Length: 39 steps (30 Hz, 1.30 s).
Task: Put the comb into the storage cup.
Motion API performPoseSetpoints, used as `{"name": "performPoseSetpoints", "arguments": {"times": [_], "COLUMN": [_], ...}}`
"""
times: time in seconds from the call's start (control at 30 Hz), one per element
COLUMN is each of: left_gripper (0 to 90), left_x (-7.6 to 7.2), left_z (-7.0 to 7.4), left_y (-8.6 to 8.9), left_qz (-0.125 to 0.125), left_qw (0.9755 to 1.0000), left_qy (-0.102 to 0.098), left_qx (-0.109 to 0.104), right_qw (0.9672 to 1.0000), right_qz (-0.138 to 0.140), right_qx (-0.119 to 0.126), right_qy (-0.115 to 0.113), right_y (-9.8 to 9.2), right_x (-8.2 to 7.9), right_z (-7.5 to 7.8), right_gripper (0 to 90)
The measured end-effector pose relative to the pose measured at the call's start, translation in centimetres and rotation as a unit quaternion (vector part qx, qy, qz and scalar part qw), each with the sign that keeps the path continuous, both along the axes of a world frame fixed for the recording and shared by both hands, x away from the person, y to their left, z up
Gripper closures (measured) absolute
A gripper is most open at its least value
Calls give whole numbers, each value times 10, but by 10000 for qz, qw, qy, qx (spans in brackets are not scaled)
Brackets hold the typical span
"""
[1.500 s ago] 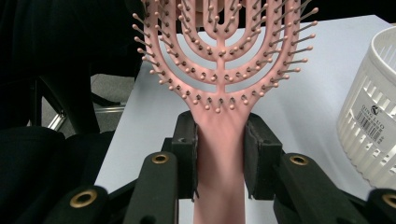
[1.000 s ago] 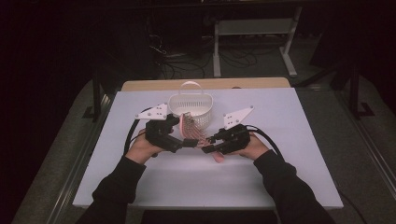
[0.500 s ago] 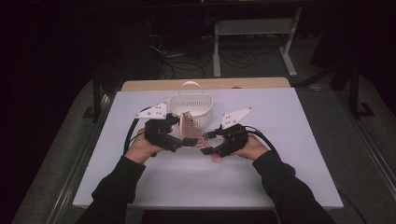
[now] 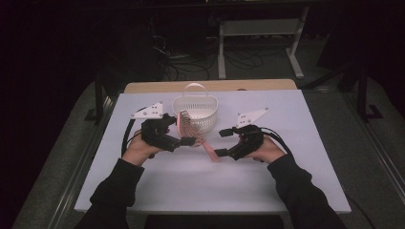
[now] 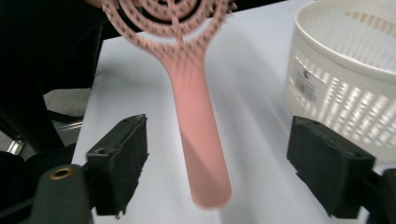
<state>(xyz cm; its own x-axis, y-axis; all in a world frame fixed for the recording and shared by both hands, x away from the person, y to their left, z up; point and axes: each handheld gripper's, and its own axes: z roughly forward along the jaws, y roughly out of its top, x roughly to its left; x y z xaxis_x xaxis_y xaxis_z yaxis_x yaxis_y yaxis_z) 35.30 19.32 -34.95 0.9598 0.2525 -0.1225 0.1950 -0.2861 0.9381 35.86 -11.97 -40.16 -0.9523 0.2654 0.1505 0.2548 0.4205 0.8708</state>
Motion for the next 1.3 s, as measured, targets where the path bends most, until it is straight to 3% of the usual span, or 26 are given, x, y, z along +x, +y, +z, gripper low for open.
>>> {"name": "performPoseSetpoints", "arguments": {"times": [0.33, 0.6, 0.77, 1.1, 1.3], "left_gripper": [213, 212, 213, 212, 212], "left_x": [2, 2, 2, 2, 2], "left_z": [1, 2, 3, 4, 5], "left_y": [7, 10, 11, 14, 16], "left_qz": [115, 166, 199, 277, 320], "left_qw": [9999, 9999, 9998, 9996, 9995], "left_qy": [2, -11, -19, -37, -42], "left_qx": [-5, -28, -47, -55, -65], "right_qw": [9979, 9903, 9868, 9844, 9811], "right_qz": [-627, -1308, -1543, -1677, -1863], "right_qx": [-150, -446, -472, -487, -494], "right_qy": [54, 145, 137, 223, 196], "right_y": [-26, -50, -58, -70, -81], "right_x": [-9, -18, -25, -42, -54], "right_z": [-8, -17, -22, -37, -45], "right_gripper": [108, 43, 14, 0, 0]}}
